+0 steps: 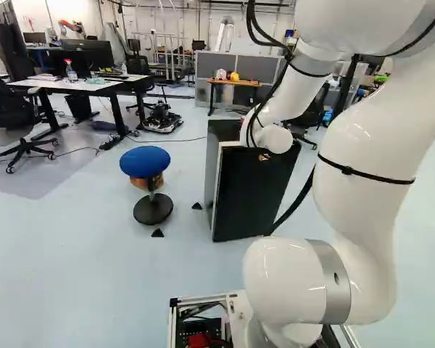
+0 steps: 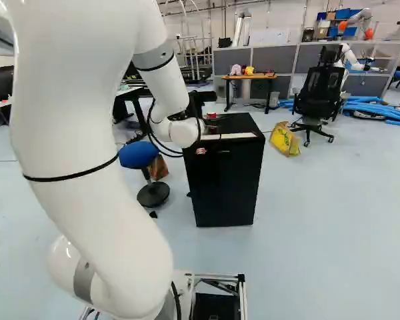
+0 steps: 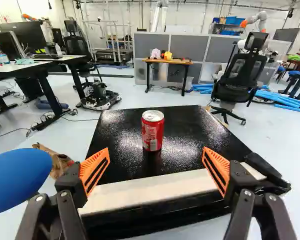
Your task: Grab a drink from the fridge
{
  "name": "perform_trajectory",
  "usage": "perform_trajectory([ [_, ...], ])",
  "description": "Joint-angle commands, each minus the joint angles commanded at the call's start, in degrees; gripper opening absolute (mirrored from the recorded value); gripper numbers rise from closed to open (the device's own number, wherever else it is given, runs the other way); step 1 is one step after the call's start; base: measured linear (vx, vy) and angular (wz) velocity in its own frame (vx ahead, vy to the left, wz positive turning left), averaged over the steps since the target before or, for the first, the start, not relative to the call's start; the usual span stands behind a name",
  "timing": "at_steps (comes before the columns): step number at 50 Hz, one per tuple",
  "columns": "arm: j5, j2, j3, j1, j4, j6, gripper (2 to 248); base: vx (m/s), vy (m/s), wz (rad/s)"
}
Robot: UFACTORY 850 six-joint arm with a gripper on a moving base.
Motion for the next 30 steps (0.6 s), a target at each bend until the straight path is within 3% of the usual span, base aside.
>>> perform_trajectory([
  [30,3.6,-4.8,-2.9,0.3,0.0,0.0,247,0.000,0.000,0.000],
])
